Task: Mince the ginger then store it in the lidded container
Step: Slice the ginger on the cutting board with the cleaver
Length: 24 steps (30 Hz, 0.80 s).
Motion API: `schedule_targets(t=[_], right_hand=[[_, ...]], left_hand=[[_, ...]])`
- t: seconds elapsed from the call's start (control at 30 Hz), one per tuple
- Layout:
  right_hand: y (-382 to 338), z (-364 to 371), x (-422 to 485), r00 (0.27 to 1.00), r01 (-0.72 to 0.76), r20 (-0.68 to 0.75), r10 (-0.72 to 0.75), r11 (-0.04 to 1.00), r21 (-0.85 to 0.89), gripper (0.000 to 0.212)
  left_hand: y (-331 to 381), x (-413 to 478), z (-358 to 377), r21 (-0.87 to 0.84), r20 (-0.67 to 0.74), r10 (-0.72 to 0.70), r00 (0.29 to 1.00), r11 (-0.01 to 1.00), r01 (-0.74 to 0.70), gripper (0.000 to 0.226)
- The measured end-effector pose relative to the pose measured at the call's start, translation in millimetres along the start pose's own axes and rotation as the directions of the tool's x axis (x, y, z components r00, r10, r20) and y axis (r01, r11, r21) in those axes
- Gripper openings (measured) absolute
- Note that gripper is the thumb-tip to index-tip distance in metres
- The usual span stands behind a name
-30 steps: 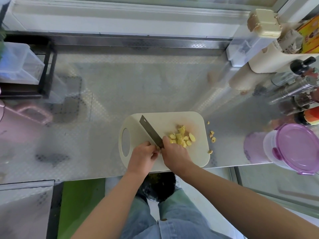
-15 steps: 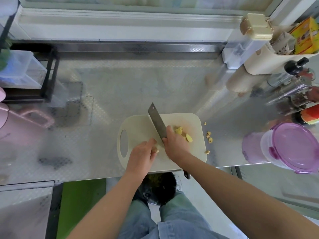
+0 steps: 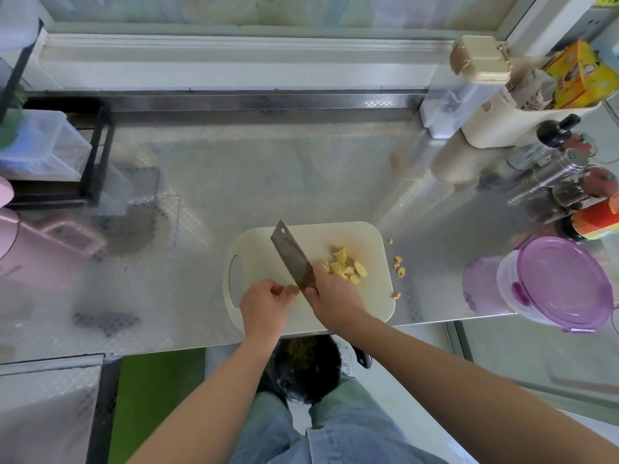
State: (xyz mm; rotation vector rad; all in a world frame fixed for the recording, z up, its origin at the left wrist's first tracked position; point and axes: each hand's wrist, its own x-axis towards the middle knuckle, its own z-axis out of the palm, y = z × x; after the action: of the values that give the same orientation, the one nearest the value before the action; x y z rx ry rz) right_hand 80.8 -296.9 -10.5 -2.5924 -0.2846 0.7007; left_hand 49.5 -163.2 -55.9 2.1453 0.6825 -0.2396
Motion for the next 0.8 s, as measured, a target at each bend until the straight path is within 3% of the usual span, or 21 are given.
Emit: schedule_targets(t=[0.1, 0.17, 0.4, 0.57, 0.8], right_hand=[[-4, 1, -1, 1.0, 0.0, -0.012, 0.001, 1.0, 0.008, 0.013], [-6, 1, 0, 1.0, 0.004, -0.01, -0.004, 1.0, 0.022, 0.012], [-3, -2, 3, 1.0, 0.026, 0.01, -0.026, 1.0, 0.0, 0.018], [6, -10, 4, 1.0, 0.021, -0.02, -0.022, 0.999, -0.035, 0.014], [3, -9, 1, 0.989, 0.139, 0.082, -0.124, 0.966, -0.217, 0.018]], left_hand=[[-2, -5, -2, -0.066, 0.04, -0.07, 0.997, 0.995, 0.073, 0.035], [-3, -7, -5, -0.02, 0.061, -0.053, 0.997, 0.998, 0.055, 0.034], [-1, -12, -6, 0.159, 0.022, 0.253, 0.967, 0.954, -0.254, 0.01], [2, -11, -1, 0.217, 0.038, 0.306, 0.951, 0.927, -0.307, 0.004], [-5, -10, -3, 0.224, 0.047, 0.361, 0.932, 0.905, -0.362, 0.011]])
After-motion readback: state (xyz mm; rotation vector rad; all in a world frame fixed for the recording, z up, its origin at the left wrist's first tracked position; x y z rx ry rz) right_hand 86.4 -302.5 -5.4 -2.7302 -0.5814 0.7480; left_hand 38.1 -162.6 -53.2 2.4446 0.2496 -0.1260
